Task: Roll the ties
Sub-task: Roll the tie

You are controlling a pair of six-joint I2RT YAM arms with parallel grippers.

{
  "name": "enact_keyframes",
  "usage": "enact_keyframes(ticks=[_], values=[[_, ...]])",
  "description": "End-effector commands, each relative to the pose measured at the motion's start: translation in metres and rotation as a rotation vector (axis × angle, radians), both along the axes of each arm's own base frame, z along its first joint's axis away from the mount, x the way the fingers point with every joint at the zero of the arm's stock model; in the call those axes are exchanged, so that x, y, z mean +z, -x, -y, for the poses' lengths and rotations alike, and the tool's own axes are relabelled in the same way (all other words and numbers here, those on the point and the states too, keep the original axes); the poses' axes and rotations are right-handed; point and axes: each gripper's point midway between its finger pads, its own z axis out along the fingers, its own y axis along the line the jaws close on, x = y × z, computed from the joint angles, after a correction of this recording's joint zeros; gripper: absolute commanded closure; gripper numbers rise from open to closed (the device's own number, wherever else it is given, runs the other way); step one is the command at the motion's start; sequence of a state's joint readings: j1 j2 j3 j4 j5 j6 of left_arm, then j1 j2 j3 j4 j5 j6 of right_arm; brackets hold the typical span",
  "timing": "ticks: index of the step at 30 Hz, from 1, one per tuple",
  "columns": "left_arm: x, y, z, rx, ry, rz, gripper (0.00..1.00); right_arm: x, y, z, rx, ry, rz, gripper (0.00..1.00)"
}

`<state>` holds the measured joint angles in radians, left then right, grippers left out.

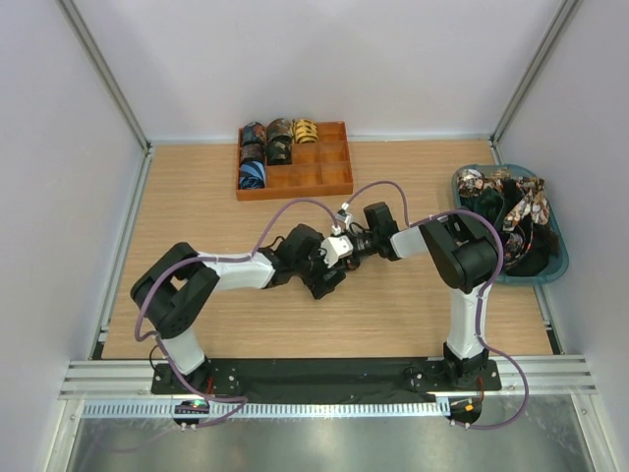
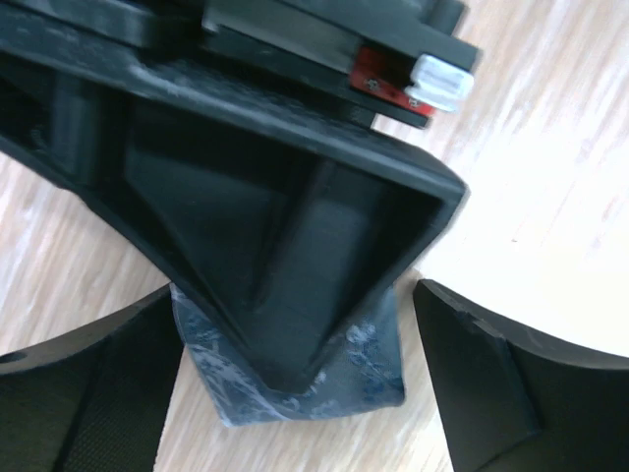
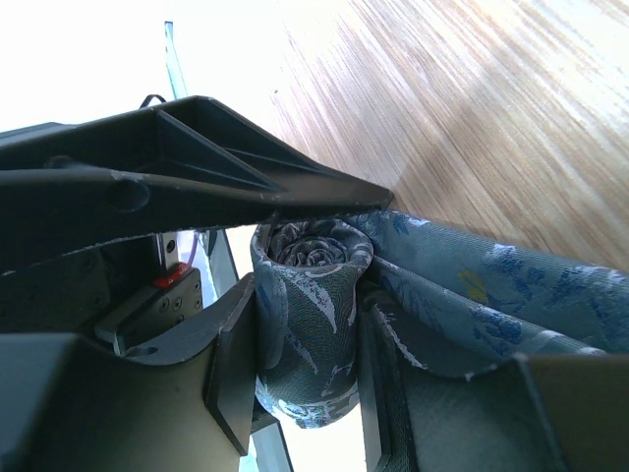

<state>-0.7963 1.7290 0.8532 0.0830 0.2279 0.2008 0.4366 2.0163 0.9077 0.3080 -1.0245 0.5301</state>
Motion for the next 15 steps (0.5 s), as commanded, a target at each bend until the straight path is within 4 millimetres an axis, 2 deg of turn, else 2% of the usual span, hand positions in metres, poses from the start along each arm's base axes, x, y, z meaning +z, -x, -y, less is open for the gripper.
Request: enact_keyframes(ticks=[1, 7, 15], values=[[0.005, -0.014, 0.001, 0.022, -0.019, 0.044, 0.08, -0.031, 0.005, 0.012, -0.045, 0.105, -0.032, 0.72], [-0.002, -0.014, 0.002, 0.027, -0.035, 0.020, 0.18, -0.029, 0.005, 0.012, -0.046, 0.104, -0.028, 0.73], [-0.016, -0.007, -0.002, 0.036, -0.073, -0.041, 0.43, -0.028, 0.004, 0.012, -0.047, 0.103, -0.023, 0.73]])
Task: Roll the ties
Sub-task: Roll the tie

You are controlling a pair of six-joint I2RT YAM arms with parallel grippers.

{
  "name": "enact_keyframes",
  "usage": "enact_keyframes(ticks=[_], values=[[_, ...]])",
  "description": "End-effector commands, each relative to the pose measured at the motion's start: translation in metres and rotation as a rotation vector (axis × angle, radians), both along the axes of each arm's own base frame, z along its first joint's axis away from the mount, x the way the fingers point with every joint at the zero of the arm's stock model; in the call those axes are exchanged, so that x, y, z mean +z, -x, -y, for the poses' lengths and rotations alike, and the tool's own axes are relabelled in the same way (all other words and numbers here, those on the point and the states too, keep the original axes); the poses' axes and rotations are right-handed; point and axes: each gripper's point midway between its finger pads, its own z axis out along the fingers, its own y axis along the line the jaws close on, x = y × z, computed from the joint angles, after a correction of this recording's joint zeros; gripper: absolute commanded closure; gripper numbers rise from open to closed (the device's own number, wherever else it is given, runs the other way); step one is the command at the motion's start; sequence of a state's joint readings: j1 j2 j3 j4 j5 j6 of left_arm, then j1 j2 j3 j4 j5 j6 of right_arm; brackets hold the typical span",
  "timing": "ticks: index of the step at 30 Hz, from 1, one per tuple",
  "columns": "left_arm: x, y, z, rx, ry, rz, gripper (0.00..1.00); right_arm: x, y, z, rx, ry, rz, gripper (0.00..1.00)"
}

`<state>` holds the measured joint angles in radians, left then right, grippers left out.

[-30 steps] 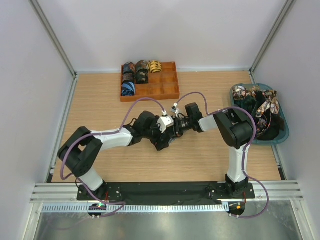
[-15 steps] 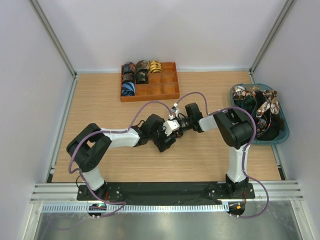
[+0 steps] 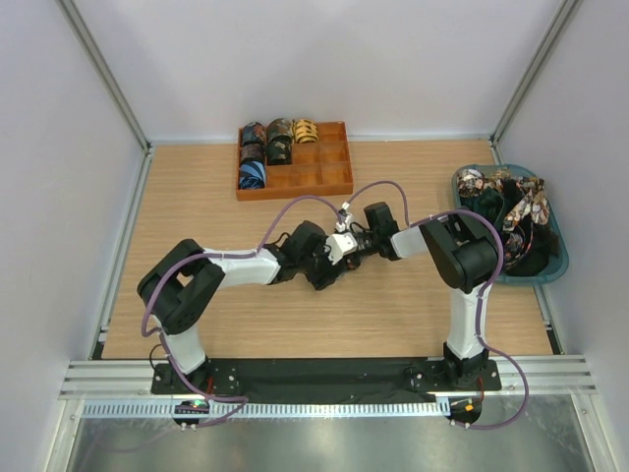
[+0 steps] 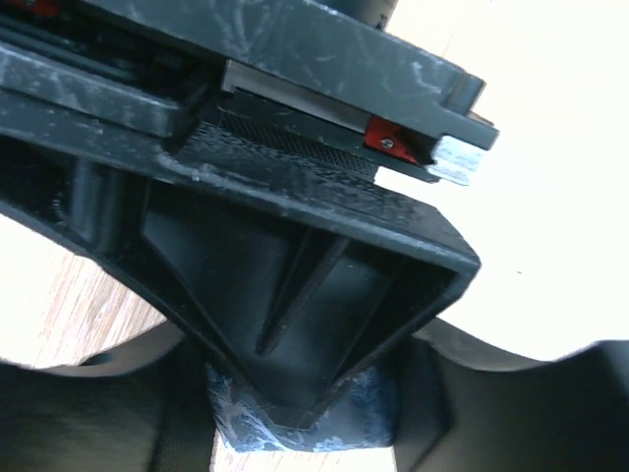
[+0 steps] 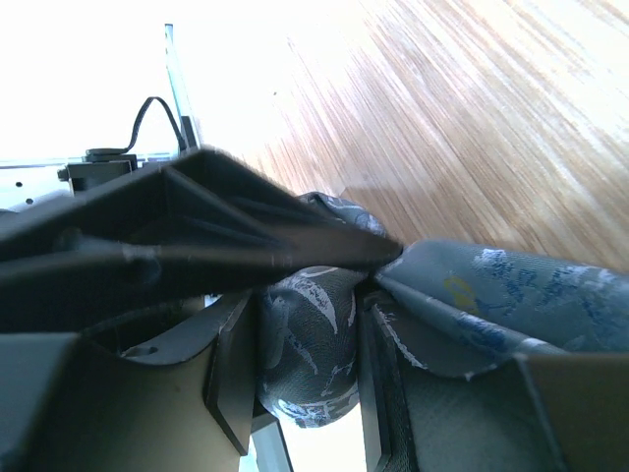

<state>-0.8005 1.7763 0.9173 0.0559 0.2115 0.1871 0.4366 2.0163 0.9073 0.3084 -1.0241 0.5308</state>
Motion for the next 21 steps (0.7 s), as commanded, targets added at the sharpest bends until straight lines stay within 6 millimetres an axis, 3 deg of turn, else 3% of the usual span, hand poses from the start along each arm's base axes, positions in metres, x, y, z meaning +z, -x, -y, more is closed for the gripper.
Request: enact_keyframes(ticks=[1, 7, 16, 21], values=[[-0.017, 0.003, -0.012, 0.022, -0.065, -0.040, 0.47, -0.027, 0.003, 0.012, -0.046, 0.102, -0.021, 0.73], [-0.023, 0.004, -0.019, 0.053, -0.101, -0.055, 0.58, -0.025, 0.000, 0.012, -0.058, 0.105, -0.019, 0.55], [-0.027, -0.001, -0.026, 0.096, -0.140, -0.051, 0.61, 0.001, -0.006, 0.011, -0.101, 0.102, -0.004, 0.43], [-0.027, -0.003, -0.027, 0.108, -0.150, -0.053, 0.62, 0.008, -0.003, 0.018, -0.122, 0.145, 0.009, 0.43]])
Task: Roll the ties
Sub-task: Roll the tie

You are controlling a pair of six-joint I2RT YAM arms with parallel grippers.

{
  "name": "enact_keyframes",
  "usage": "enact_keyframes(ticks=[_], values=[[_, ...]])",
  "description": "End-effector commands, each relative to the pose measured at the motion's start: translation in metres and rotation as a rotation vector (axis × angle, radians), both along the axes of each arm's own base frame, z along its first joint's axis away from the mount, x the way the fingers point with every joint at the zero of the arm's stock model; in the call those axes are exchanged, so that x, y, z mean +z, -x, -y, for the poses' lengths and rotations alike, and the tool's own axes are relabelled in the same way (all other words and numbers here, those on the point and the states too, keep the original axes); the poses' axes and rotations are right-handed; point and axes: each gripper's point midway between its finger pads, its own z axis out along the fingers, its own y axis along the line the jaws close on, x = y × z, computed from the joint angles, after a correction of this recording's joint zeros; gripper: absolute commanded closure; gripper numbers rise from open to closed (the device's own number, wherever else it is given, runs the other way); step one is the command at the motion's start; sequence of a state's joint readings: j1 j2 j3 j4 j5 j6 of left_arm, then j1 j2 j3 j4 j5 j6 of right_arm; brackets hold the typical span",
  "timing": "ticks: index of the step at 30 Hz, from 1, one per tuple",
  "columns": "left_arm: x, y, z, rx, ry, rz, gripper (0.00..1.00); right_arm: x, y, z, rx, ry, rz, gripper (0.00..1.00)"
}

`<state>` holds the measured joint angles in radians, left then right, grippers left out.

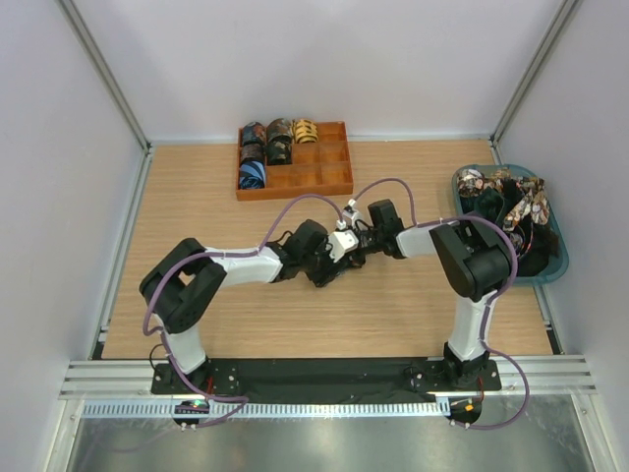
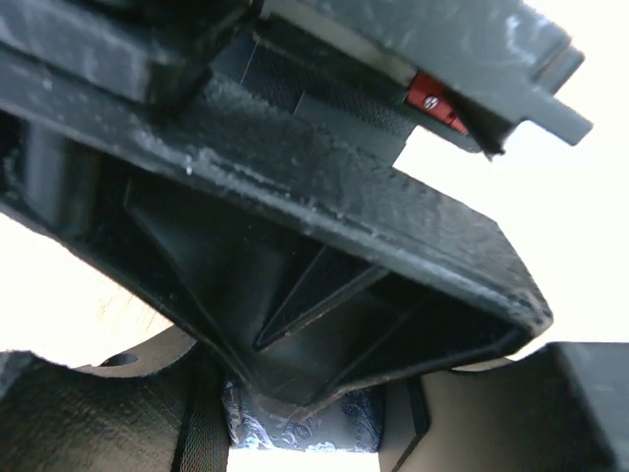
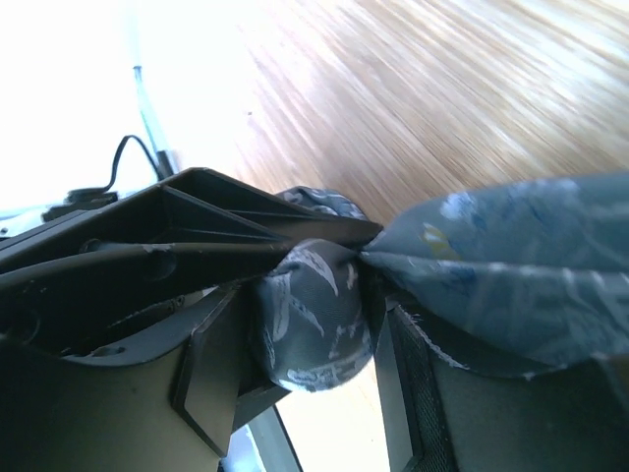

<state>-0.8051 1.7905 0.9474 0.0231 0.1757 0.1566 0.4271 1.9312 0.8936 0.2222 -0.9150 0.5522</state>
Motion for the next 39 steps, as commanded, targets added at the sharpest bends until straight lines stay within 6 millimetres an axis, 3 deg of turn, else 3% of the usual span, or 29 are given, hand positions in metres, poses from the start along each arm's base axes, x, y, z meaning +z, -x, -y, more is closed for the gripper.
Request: enact_keyframes(ticks=[1, 8, 15, 17, 18, 22, 27, 30, 31, 34, 39], values=[[-0.027, 0.001, -0.027, 0.067, -0.131, -0.043, 0.62, 0.002, 0.005, 0.010, -0.032, 0.069, 0.011, 0.42], [-0.029, 0.001, -0.031, 0.081, -0.159, -0.055, 0.63, 0.028, -0.004, 0.009, -0.076, -0.014, 0.017, 0.44], [-0.030, -0.002, -0.035, 0.117, -0.189, -0.069, 0.63, 0.053, -0.022, 0.032, -0.188, -0.001, 0.073, 0.42], [-0.029, -0.004, -0.034, 0.128, -0.190, -0.071, 0.63, 0.061, -0.031, 0.047, -0.258, 0.033, 0.120, 0.42], [-0.031, -0.002, -0.036, 0.127, -0.204, -0.083, 0.63, 0.054, -0.038, 0.059, -0.326, 0.094, 0.144, 0.42], [-0.032, -0.002, -0.036, 0.145, -0.216, -0.105, 0.63, 0.048, -0.034, 0.103, -0.458, 0.325, 0.238, 0.42], [-0.035, 0.002, -0.034, 0.160, -0.236, -0.167, 0.62, 0.063, -0.016, 0.133, -0.535, 0.430, 0.404, 0.44], [-0.042, 0.007, -0.036, 0.164, -0.261, -0.227, 0.62, 0.067, 0.001, 0.125, -0.482, 0.494, 0.529, 0.45], [-0.043, 0.006, -0.035, 0.171, -0.264, -0.241, 0.62, 0.078, 0.006, 0.120, -0.471, 0.490, 0.587, 0.45], [-0.046, 0.007, -0.035, 0.197, -0.295, -0.289, 0.62, 0.093, 0.028, 0.094, -0.386, 0.498, 0.761, 0.45], [-0.042, 0.015, -0.038, 0.223, -0.349, -0.374, 0.63, 0.102, 0.058, 0.057, -0.252, 0.493, 0.913, 0.44]])
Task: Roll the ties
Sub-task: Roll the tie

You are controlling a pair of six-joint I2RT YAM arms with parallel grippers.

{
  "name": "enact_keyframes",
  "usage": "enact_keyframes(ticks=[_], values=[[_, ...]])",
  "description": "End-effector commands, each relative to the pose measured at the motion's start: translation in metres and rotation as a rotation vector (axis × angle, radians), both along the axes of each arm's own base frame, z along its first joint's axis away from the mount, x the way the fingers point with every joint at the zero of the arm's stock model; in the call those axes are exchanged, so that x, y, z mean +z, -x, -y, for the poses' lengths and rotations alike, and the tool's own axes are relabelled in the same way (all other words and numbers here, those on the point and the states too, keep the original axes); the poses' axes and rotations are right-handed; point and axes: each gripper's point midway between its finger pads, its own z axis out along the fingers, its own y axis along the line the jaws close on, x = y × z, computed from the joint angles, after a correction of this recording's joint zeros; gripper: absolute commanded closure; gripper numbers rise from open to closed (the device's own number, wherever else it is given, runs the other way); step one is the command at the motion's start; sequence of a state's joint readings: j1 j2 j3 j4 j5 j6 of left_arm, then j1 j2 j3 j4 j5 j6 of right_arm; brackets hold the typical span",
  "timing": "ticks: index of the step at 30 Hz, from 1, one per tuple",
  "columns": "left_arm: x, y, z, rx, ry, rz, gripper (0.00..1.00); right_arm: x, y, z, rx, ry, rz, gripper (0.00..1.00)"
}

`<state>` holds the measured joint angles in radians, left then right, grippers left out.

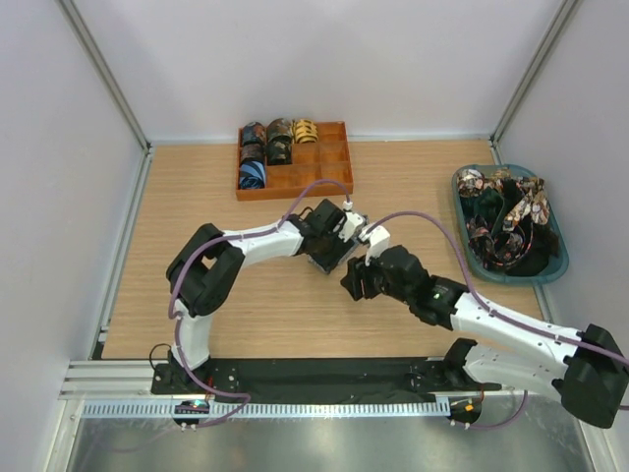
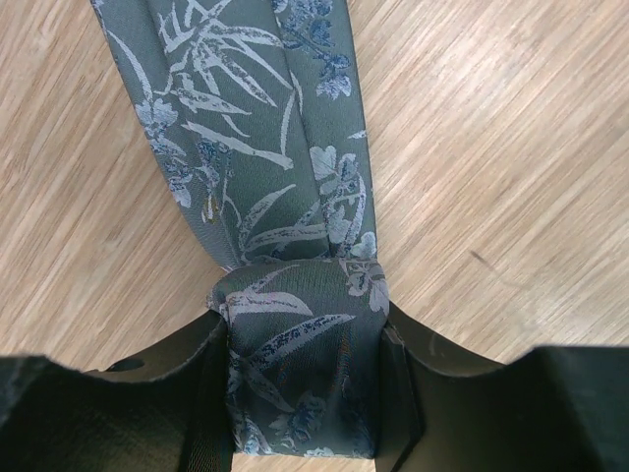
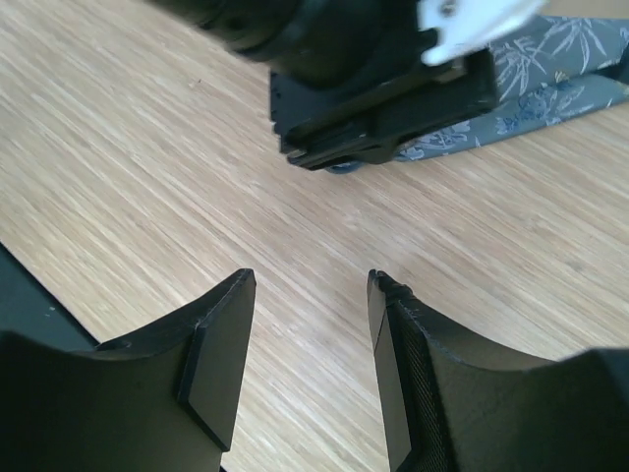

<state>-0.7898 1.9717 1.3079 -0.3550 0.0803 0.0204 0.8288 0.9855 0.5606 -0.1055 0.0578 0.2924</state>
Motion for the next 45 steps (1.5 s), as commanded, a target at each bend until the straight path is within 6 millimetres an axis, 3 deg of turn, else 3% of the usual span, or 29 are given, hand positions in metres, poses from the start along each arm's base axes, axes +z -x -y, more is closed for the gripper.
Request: enact_keyframes(ticks=[1, 3, 4, 5, 7, 11, 13, 14, 15, 17, 19, 23, 27, 35, 45], values=[[-0.040, 0.045, -0.043, 0.048, -0.189, -0.242, 0.63, 0.005, -0.006, -0.007, 0.009, 0.133, 0.154, 0.44], [-0.039, 0.047, -0.043, 0.050, -0.196, -0.257, 0.63, 0.011, 0.004, -0.023, 0.044, 0.199, 0.203, 0.44], [-0.037, 0.049, -0.042, 0.047, -0.196, -0.267, 0.63, -0.002, 0.007, -0.030, 0.075, 0.280, 0.209, 0.44], [-0.036, 0.049, -0.042, 0.046, -0.196, -0.271, 0.64, 0.009, 0.006, -0.040, 0.075, 0.301, 0.242, 0.44], [-0.037, 0.051, -0.043, 0.046, -0.206, -0.283, 0.63, 0.005, 0.012, -0.048, 0.075, 0.419, 0.289, 0.44], [-0.037, 0.053, -0.045, 0.044, -0.223, -0.300, 0.64, -0.004, 0.006, -0.077, 0.072, 0.639, 0.361, 0.41], [-0.039, 0.055, -0.047, 0.046, -0.234, -0.314, 0.64, -0.009, 0.004, -0.078, 0.076, 0.759, 0.389, 0.39], [-0.038, 0.056, -0.047, 0.044, -0.234, -0.320, 0.64, 0.005, 0.001, -0.088, 0.056, 0.794, 0.443, 0.36], [-0.038, 0.057, -0.046, 0.045, -0.234, -0.327, 0.64, -0.010, 0.000, -0.091, 0.069, 0.876, 0.446, 0.36], [-0.039, 0.060, -0.047, 0.043, -0.239, -0.344, 0.65, -0.004, -0.004, -0.098, 0.064, 0.957, 0.473, 0.34], [-0.039, 0.061, -0.048, 0.043, -0.247, -0.352, 0.65, -0.018, -0.006, -0.100, 0.086, 1.053, 0.475, 0.34], [-0.040, 0.063, -0.049, 0.040, -0.252, -0.364, 0.65, -0.023, -0.013, -0.113, 0.090, 1.136, 0.501, 0.32], [-0.039, 0.063, -0.049, 0.040, -0.257, -0.373, 0.65, -0.030, -0.023, -0.116, 0.079, 1.258, 0.528, 0.30], [-0.038, 0.064, -0.045, 0.028, -0.254, -0.394, 0.66, -0.048, -0.038, -0.121, 0.068, 1.310, 0.506, 0.28], [-0.036, 0.067, -0.048, 0.028, -0.270, -0.414, 0.66, -0.077, -0.052, -0.107, 0.058, 1.371, 0.457, 0.28]])
